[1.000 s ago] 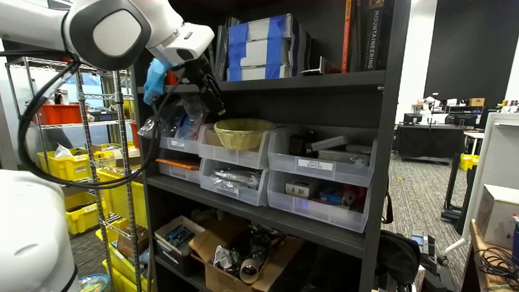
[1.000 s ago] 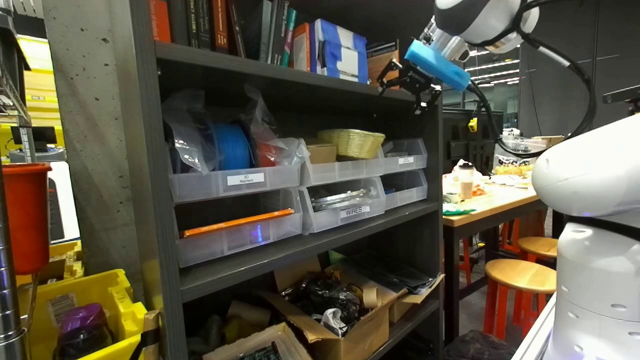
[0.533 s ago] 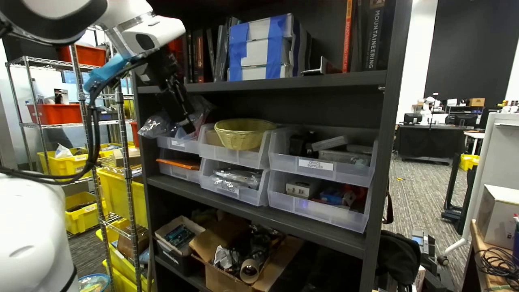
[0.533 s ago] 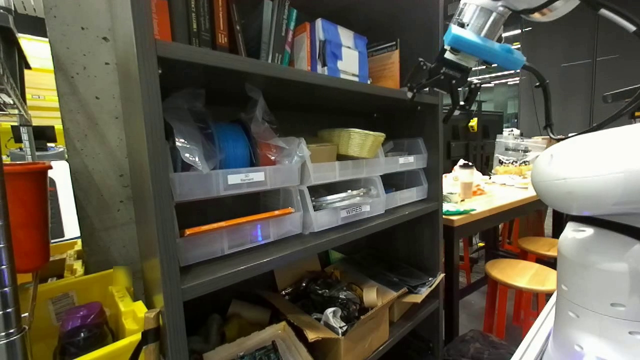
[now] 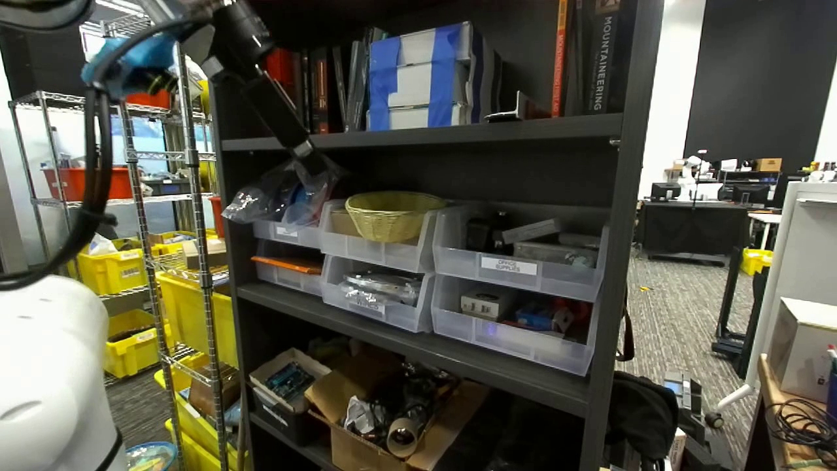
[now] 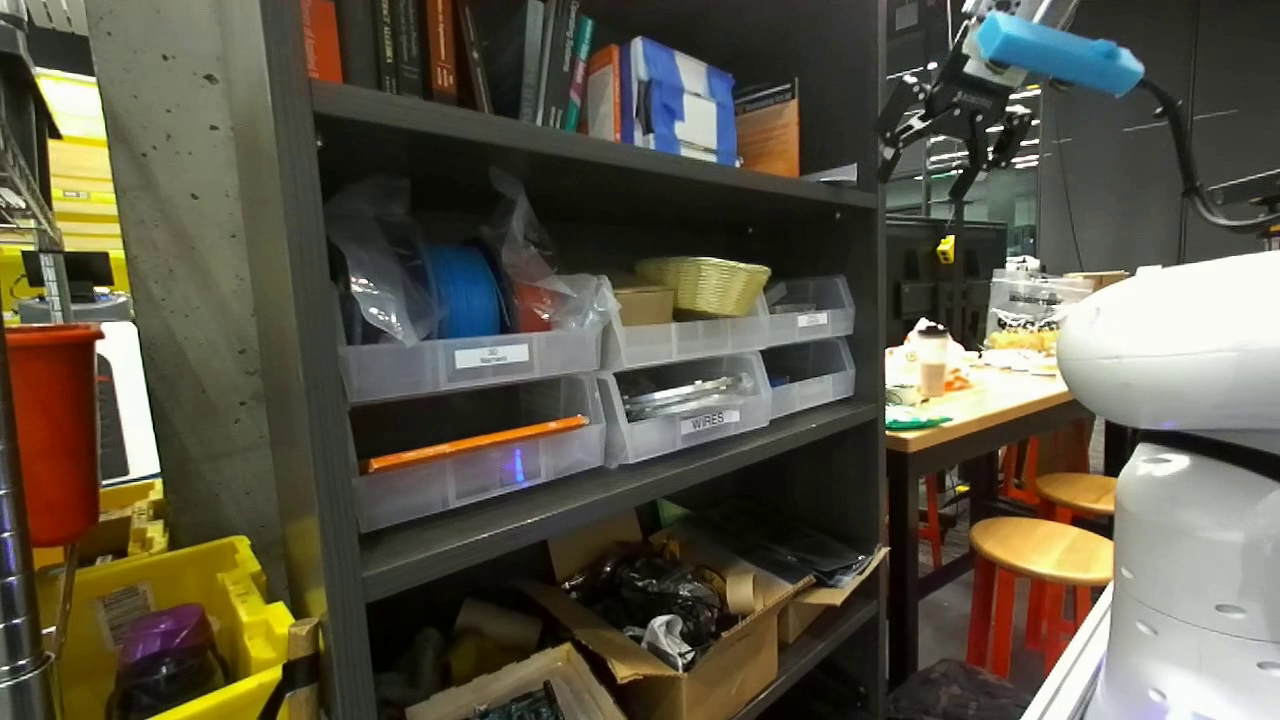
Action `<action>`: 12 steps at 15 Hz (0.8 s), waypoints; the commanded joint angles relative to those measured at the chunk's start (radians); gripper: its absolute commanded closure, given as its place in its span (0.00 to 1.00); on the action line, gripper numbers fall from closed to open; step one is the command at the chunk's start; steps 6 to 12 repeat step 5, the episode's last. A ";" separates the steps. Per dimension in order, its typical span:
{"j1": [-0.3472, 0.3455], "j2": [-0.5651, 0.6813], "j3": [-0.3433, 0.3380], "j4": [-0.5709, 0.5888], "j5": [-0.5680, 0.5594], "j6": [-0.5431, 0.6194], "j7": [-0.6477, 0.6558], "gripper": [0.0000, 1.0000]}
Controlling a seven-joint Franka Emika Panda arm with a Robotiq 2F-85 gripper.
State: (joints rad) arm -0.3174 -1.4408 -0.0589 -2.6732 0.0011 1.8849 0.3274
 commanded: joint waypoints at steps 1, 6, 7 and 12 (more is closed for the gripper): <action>0.010 0.146 -0.111 0.192 -0.078 0.000 -0.124 0.00; 0.001 0.088 -0.113 0.157 -0.058 0.005 -0.108 0.00; 0.001 0.088 -0.113 0.157 -0.058 0.005 -0.108 0.00; 0.001 0.088 -0.113 0.157 -0.058 0.005 -0.108 0.00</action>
